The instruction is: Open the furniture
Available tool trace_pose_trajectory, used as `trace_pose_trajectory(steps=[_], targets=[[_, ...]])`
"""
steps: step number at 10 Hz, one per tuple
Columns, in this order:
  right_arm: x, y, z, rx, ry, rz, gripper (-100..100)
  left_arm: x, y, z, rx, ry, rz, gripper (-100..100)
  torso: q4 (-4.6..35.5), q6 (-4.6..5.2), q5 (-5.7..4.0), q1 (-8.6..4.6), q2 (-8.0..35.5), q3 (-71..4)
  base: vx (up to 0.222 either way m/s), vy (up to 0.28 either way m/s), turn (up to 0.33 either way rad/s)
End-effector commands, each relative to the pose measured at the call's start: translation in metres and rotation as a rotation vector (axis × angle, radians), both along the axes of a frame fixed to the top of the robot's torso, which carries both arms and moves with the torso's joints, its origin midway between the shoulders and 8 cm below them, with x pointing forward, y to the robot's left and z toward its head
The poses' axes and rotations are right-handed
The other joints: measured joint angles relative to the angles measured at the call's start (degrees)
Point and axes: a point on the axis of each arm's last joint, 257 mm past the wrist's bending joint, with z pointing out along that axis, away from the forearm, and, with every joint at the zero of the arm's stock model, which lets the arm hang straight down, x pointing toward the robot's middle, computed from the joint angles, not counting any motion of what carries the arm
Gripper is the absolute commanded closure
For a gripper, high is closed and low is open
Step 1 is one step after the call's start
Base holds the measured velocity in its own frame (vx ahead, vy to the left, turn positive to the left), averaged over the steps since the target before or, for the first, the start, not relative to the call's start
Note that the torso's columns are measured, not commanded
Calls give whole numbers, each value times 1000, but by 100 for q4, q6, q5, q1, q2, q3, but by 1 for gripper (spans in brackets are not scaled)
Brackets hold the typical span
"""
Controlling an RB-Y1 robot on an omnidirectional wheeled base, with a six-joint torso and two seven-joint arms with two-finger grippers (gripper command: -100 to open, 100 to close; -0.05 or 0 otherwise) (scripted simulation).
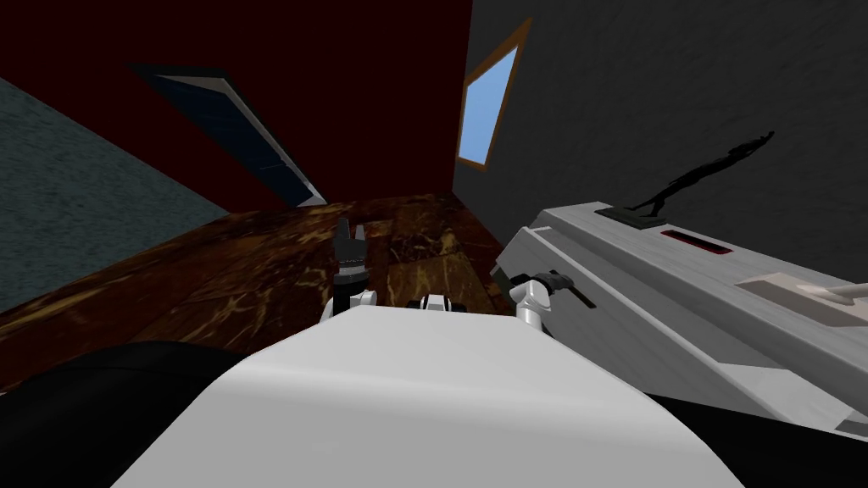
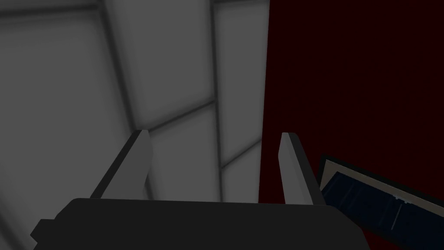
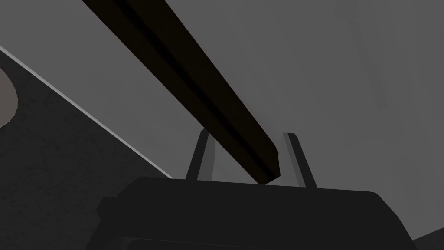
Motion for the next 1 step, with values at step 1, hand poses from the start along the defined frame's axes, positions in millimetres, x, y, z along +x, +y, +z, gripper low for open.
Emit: trace_pose_trajectory(steps=[1], targets=[[34, 8, 6, 35, -65, 48, -100, 0, 0, 0, 0, 0, 0, 0, 4, 0, 4, -1, 2, 1, -80, 143, 183]])
